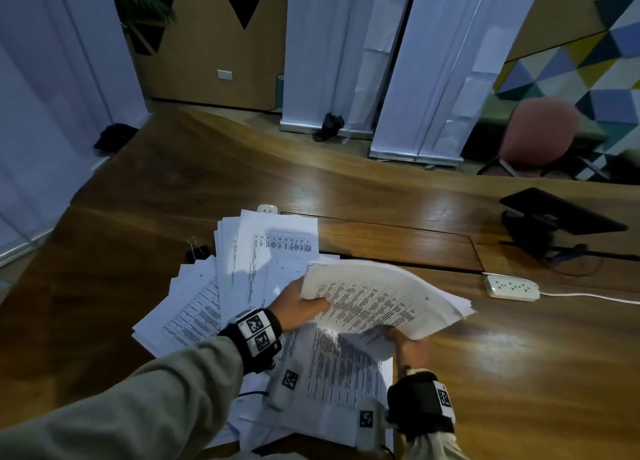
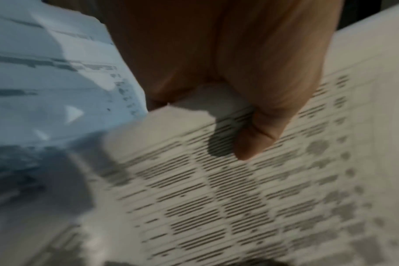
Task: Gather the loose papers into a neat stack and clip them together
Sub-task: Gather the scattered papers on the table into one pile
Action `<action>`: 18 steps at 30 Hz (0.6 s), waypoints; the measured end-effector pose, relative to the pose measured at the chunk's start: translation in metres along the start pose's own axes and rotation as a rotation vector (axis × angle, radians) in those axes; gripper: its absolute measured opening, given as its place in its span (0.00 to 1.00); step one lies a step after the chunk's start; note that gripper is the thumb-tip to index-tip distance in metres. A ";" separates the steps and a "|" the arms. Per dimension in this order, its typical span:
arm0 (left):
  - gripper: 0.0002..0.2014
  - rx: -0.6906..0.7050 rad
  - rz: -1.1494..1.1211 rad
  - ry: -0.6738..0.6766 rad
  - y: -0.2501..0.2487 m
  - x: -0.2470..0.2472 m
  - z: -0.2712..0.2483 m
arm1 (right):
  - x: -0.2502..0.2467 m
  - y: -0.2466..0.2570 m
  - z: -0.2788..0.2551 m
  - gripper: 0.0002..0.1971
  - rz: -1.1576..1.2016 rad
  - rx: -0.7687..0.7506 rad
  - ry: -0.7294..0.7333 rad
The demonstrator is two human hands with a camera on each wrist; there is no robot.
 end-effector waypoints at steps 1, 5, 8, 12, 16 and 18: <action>0.19 -0.024 0.040 0.020 0.005 0.001 -0.002 | 0.002 -0.003 0.000 0.12 -0.035 0.009 0.001; 0.26 -0.024 0.061 -0.027 0.001 -0.011 0.000 | -0.002 0.002 0.004 0.14 -0.033 0.035 0.098; 0.38 -0.117 0.059 -0.082 0.015 -0.028 0.007 | 0.000 -0.005 0.007 0.14 -0.134 0.075 0.193; 0.44 -0.423 0.170 -0.067 0.047 -0.037 -0.001 | 0.021 -0.042 0.021 0.22 -0.370 0.221 0.118; 0.21 -0.481 0.597 -0.318 0.071 -0.079 -0.013 | 0.037 -0.078 0.030 0.40 -0.563 0.408 0.034; 0.33 -0.690 0.615 -0.515 0.077 -0.109 -0.027 | 0.035 -0.088 0.029 0.39 -0.605 0.431 -0.030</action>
Point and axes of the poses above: each hand's wrist, its own z-axis towards the middle knuckle, its own x-axis out of the palm, y = z × x, the point moved 3 cm from there along z, towards the middle knuckle, and after that the axes turned 14 degrees about x, right-handed, at the moved point
